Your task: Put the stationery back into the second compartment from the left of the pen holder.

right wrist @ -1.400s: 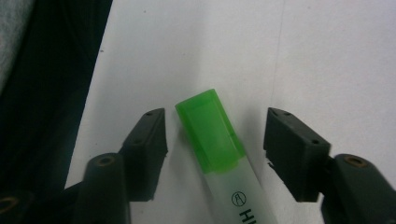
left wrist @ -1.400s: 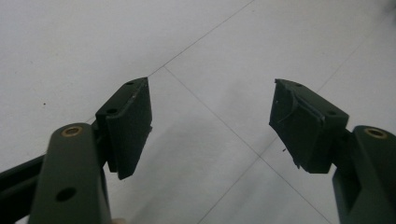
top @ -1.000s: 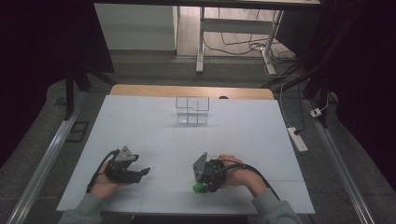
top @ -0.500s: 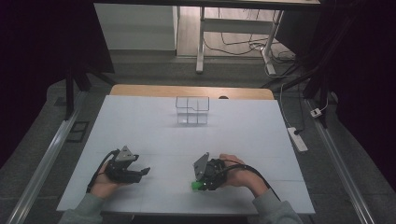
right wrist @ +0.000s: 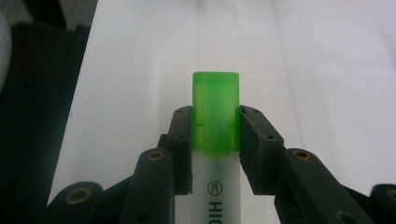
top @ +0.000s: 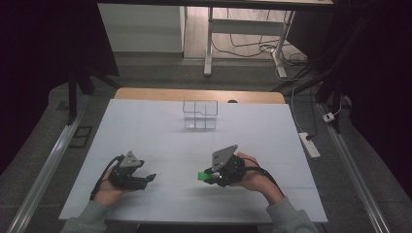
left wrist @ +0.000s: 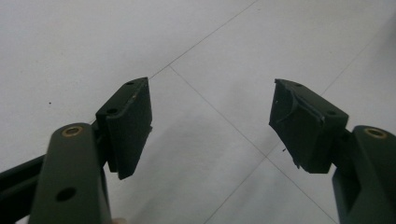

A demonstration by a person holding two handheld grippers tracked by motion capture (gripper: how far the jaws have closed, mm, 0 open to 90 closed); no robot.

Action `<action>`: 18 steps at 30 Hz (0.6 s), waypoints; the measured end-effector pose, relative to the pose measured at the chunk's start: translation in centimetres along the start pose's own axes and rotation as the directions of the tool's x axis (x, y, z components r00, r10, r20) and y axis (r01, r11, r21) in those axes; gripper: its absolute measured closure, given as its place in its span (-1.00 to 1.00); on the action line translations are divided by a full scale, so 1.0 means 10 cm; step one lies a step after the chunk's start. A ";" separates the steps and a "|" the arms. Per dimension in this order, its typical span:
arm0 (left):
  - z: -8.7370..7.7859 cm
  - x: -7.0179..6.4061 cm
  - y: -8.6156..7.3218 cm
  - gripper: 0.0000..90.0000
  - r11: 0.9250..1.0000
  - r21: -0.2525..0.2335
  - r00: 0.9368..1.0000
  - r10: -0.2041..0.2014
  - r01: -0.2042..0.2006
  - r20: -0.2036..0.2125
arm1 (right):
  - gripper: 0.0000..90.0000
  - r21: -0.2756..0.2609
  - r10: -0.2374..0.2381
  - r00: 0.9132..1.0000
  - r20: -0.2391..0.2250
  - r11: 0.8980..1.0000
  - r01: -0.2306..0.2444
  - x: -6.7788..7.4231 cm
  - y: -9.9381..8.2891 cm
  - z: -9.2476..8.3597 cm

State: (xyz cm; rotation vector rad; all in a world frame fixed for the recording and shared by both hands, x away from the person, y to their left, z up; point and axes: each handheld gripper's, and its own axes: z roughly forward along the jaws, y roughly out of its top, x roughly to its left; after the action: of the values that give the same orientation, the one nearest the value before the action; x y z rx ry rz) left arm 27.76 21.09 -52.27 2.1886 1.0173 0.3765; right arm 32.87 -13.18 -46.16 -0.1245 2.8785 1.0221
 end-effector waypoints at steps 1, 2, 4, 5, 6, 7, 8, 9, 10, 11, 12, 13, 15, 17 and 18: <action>0.00 0.00 0.00 -0.34 1.000 -0.001 1.000 -0.001 0.001 0.000 | 0.47 -0.012 0.010 1.000 0.008 1.000 -0.010 -0.01 0.00 -0.02; 0.00 0.00 0.00 -0.34 1.000 -0.002 1.000 -0.001 0.001 -0.001 | 0.47 -0.024 0.022 1.000 0.019 0.999 -0.022 -0.02 0.00 -0.04; -0.01 0.00 0.00 -0.34 1.000 -0.004 1.000 -0.001 0.001 -0.003 | 0.47 -0.048 0.058 0.998 0.034 0.997 -0.056 -0.05 -0.01 -0.09; -0.01 0.00 0.00 -0.34 1.000 -0.006 1.000 -0.001 0.001 -0.002 | 0.47 -0.063 0.076 0.996 0.041 0.995 -0.074 -0.06 -0.01 -0.11; -0.01 0.00 0.00 -0.34 1.000 -0.006 1.000 -0.001 0.001 -0.002 | 0.47 -0.077 0.094 0.994 0.051 0.993 -0.090 -0.07 -0.02 -0.13; -0.01 0.00 0.00 -0.34 1.000 -0.006 1.000 -0.001 0.001 -0.002 | 0.47 -0.092 0.114 0.992 0.062 0.990 -0.108 -0.08 -0.02 -0.15; -0.01 0.01 0.00 -0.34 1.000 -0.006 1.000 0.000 0.000 -0.003 | 0.47 -0.106 0.132 0.989 0.073 0.987 -0.124 -0.10 -0.02 -0.16; -0.01 0.01 0.00 -0.34 1.000 -0.006 1.000 0.000 0.000 -0.004 | 0.47 -0.118 0.148 0.985 0.086 0.984 -0.137 -0.11 -0.03 -0.18; -0.01 0.01 0.00 -0.34 1.000 -0.007 1.000 0.000 0.000 -0.004 | 0.47 -0.128 0.164 0.982 0.098 0.980 -0.151 -0.12 -0.03 -0.19; -0.01 0.01 0.00 -0.34 1.000 -0.008 1.000 0.001 -0.001 -0.005 | 0.47 -0.147 0.181 0.977 0.109 0.975 -0.164 -0.13 -0.04 -0.20; -0.01 0.01 0.00 -0.34 1.000 -0.009 1.000 0.000 0.000 -0.005 | 0.47 -0.159 0.196 0.973 0.120 0.971 -0.176 -0.14 -0.04 -0.21; -0.01 0.01 0.00 -0.34 1.000 -0.009 1.000 -0.001 0.001 -0.005 | 0.47 -0.171 0.206 0.969 0.135 0.968 -0.182 -0.15 -0.05 -0.21; -0.01 0.01 0.00 -0.34 1.000 -0.008 1.000 -0.002 0.002 -0.005 | 0.47 -0.181 0.223 0.963 0.151 0.964 -0.194 -0.17 -0.05 -0.22; -0.01 0.00 0.00 -0.35 1.000 -0.008 1.000 -0.002 0.002 -0.006 | 0.47 -0.203 0.241 0.956 0.169 0.957 -0.206 -0.20 -0.04 -0.23; -0.02 0.00 0.00 -0.35 1.000 -0.009 1.000 -0.002 0.002 -0.005 | 0.47 -0.216 0.245 0.953 0.179 0.955 -0.205 -0.22 -0.03 -0.23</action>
State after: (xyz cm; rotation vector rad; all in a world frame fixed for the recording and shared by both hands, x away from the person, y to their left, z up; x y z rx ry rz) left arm 27.72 21.15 -52.14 2.1794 1.0187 0.3856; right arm 34.93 -14.82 -44.33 0.2891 2.6452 1.2725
